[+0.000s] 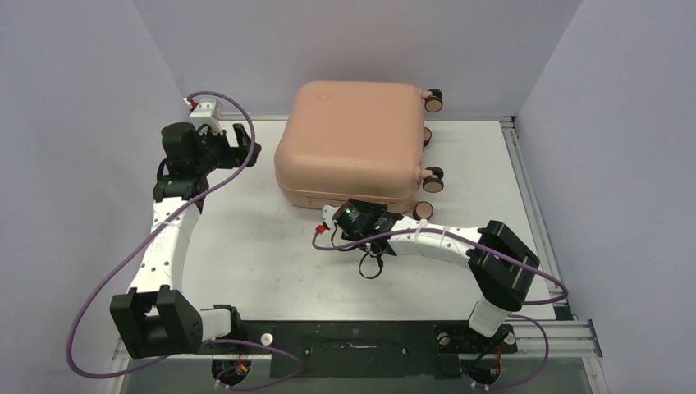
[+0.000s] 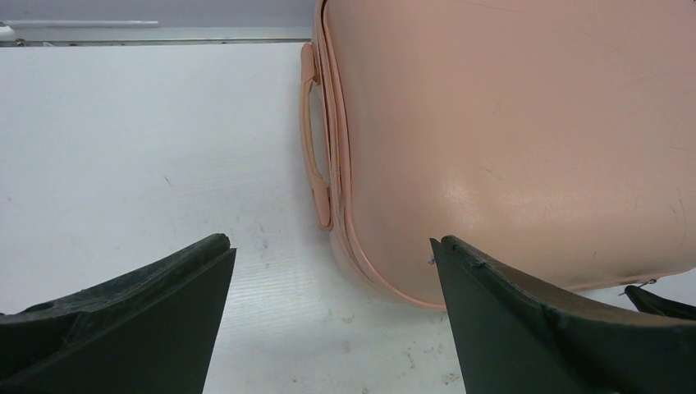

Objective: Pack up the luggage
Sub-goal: Zip the luggage at the center of the board.

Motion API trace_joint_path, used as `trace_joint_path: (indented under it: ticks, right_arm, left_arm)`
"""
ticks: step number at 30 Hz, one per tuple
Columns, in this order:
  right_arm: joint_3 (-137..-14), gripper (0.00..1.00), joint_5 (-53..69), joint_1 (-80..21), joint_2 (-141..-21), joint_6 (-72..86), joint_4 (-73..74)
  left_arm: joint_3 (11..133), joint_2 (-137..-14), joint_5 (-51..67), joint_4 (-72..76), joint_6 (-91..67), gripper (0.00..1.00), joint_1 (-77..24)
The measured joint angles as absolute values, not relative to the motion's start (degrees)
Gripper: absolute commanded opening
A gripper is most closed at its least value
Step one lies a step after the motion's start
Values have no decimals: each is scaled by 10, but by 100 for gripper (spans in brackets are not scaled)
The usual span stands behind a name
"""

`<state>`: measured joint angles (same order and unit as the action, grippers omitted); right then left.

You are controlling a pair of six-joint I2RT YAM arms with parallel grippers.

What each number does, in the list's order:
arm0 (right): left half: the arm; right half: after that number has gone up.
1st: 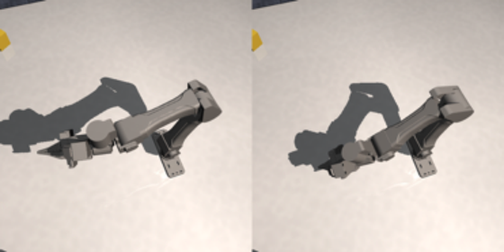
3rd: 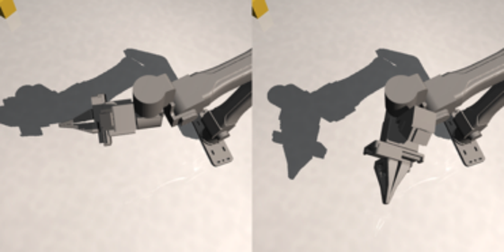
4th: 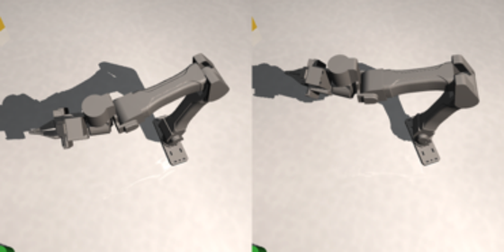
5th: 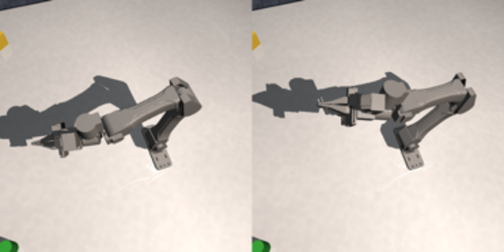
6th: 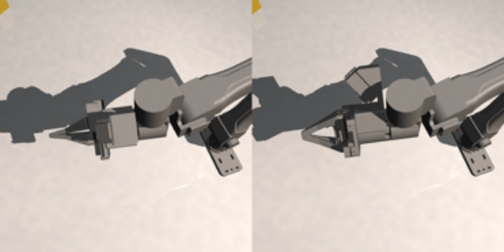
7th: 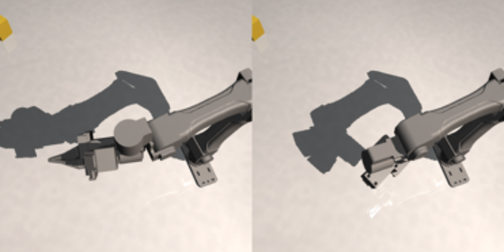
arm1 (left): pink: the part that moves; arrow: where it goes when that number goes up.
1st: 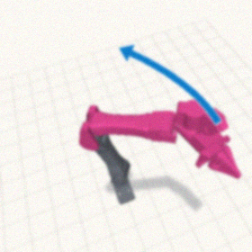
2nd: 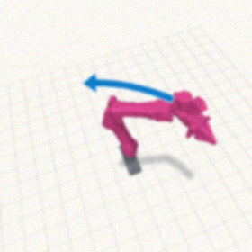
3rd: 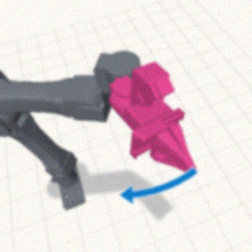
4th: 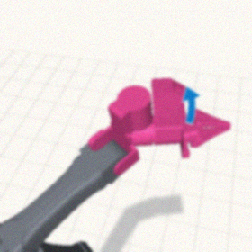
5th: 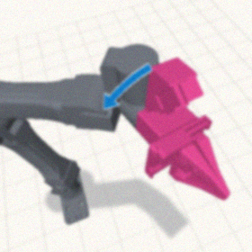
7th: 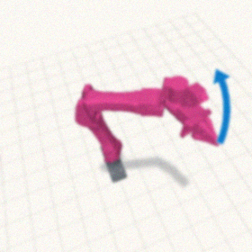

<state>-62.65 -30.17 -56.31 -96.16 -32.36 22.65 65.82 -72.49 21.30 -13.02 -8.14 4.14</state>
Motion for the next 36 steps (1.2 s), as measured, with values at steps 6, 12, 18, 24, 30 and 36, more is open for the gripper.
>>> trace_joint_path:
  ticks: [6, 12, 18, 24, 30, 36]
  right_arm:
    - [-613, 52, -296, -562, -962, -345, 263]
    - [-613, 52, -296, -561, -962, -361, 293]
    - [-614, 53, -296, -569, -958, -371, 313]
    - [-629, 54, -300, -628, -967, -402, 323]
    - [-682, 54, -312, -634, -1023, -449, 336]
    - [-727, 55, -321, -595, -1071, -491, 394]
  left_arm:
    - [658, -723, 215, -128, -86, 96, 43]
    - [657, -723, 218, -125, -89, 96, 44]
    - [645, -723, 220, -118, -92, 96, 47]
    - [643, -723, 226, -117, -99, 96, 48]
    - [643, -722, 228, -117, -99, 96, 50]
    - [641, -722, 232, -113, -101, 96, 54]
